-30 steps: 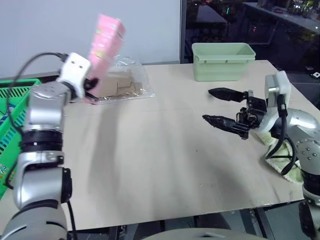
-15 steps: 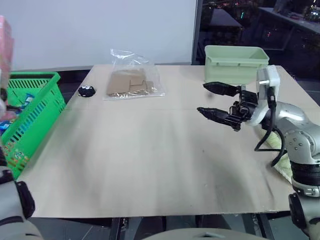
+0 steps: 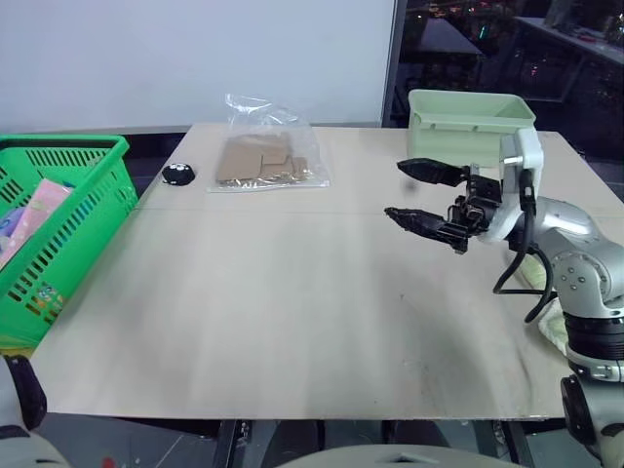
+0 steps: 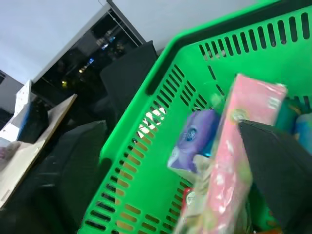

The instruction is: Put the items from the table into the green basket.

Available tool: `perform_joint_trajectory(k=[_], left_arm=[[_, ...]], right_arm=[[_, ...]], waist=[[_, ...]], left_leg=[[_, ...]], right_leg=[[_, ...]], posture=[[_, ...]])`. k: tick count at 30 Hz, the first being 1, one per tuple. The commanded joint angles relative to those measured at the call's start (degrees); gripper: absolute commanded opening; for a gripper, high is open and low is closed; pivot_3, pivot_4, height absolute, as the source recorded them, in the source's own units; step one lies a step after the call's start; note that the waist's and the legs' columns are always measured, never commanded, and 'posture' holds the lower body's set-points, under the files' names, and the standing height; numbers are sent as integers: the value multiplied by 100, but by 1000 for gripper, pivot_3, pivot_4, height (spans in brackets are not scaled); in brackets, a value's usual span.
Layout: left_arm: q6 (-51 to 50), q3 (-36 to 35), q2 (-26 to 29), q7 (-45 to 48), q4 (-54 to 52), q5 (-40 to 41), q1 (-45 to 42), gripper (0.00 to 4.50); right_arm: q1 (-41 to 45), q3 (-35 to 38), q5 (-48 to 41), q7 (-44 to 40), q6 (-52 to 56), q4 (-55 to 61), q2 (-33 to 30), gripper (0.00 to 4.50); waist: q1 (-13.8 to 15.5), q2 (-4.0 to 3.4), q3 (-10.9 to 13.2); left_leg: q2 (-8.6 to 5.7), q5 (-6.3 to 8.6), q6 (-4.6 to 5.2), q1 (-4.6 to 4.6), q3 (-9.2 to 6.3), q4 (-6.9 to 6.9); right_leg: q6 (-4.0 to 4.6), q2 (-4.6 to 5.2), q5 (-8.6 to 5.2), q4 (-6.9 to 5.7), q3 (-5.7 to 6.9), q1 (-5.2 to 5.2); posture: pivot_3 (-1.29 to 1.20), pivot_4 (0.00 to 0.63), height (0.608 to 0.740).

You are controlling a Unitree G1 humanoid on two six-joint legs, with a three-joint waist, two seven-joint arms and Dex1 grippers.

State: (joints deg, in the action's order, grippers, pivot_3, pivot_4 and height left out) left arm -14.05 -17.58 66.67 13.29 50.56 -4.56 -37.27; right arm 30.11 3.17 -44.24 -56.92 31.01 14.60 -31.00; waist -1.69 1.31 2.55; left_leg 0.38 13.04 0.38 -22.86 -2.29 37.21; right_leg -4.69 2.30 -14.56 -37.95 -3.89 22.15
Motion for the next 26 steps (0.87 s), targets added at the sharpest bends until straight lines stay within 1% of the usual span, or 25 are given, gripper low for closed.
perform_joint_trajectory(k=[1, 2, 4, 6, 8, 9, 11, 13, 14, 17, 19, 22, 26], left_arm=[[658, -169, -111, 150, -284, 321, -291, 4410], [818, -201, -253, 456, -469, 523, -294, 4410], [852, -258, -610, 1250, -1184, 1064, -57, 4410], [586, -302, -1010, 2056, -2285, 1719, 538, 4410], [109, -378, -1377, 2646, -3475, 2425, 1279, 4410], [-162, -405, -1516, 2791, -4044, 2707, 1629, 4410], [-484, -407, -1670, 3009, -4883, 3012, 2238, 4410], [-476, -295, -1873, 3043, -5383, 2969, 2798, 4410], [-369, -74, -2032, 3011, -5673, 2804, 3188, 4410], [-317, 327, -2368, 2975, -6265, 2624, 3924, 4410], [-299, 462, -2474, 3013, -6328, 2551, 4135, 4410], [-139, 752, -2672, 2985, -6159, 2361, 4225, 4410], [-49, 1020, -2858, 3136, -6123, 2285, 4329, 4410]], right_arm=[[58, 128, -2, -42, -113, 8, -18, 4500], [43, 136, 8, -46, -108, -6, -25, 4500], [-19, 133, 97, -47, -137, -52, -60, 4500], [-194, 90, 312, -103, -254, -151, -145, 4500], [-442, 48, 601, -131, -429, -296, -251, 4500], [-554, 22, 800, -112, -573, -393, -297, 4500], [-763, 15, 1145, -82, -886, -571, -371, 4500], [-1019, 177, 1139, -106, -911, -692, -415, 4500], [-1246, 227, 1242, -120, -1006, -755, -481, 4500], [-1809, 239, 1597, -104, -1349, -831, -636, 4500], [-2162, 249, 1749, -75, -1481, -800, -708, 4500], [-2797, 272, 2034, 26, -1731, -773, -762, 4500], [-3245, 391, 1979, 100, -1876, -773, -621, 4500]], waist=[[10, 0, 0], [25, 0, 0], [84, 0, -1], [110, -2, -4], [97, -2, -6], [80, -2, -6], [18, 0, -7], [-38, 0, -6], [-45, -1, -6], [-40, -36, -25], [-30, -36, -18], [-15, -34, -21], [-42, -46, -22]], left_leg=[[0, 0, 0, 0, 1, 0], [0, 0, 0, 0, 2, 0], [-1, 0, 0, 0, 5, 1], [-1, 0, -1, -1, 10, 1], [-4, 0, -1, -1, 24, 0], [-3, 1, -1, -1, 33, -2], [-3, 2, 2, -7, 45, -4], [-3, 2, 2, -8, 46, -5], [-3, 2, 2, -5, 45, -8], [-6, 2, 3, 20, 47, -15], [-9, 2, 3, 19, 48, -11], [3, 0, 3, 19, 41, 7], [2, 0, 2, 55, 54, 8]], right_leg=[[0, 0, 0, 1, 0, 0], [0, 1, 0, 2, 0, 0], [1, 3, 1, 1, -1, 0], [3, 6, 1, 1, -4, -1], [5, 19, 2, 4, -14, -2], [5, 23, 2, 8, -21, 0], [5, 34, 3, 8, -30, 11], [5, 33, 3, 6, -33, 14], [5, 31, 3, 5, -33, 15], [11, 29, -3, 10, -32, -5], [13, 28, -5, 10, -35, -5], [29, 4, -16, 9, -33, -10], [10, 4, -32, 16, -45, -45]], posture=[[15, 0, 740], [17, 0, 740], [18, 0, 740], [19, 0, 740], [17, 0, 740], [14, 0, 740], [14, 0, 740], [12, 0, 740], [9, 0, 740], [0, 0, 740], [-6, 0, 740], [-19, 0, 740], [-39, 0, 740]])
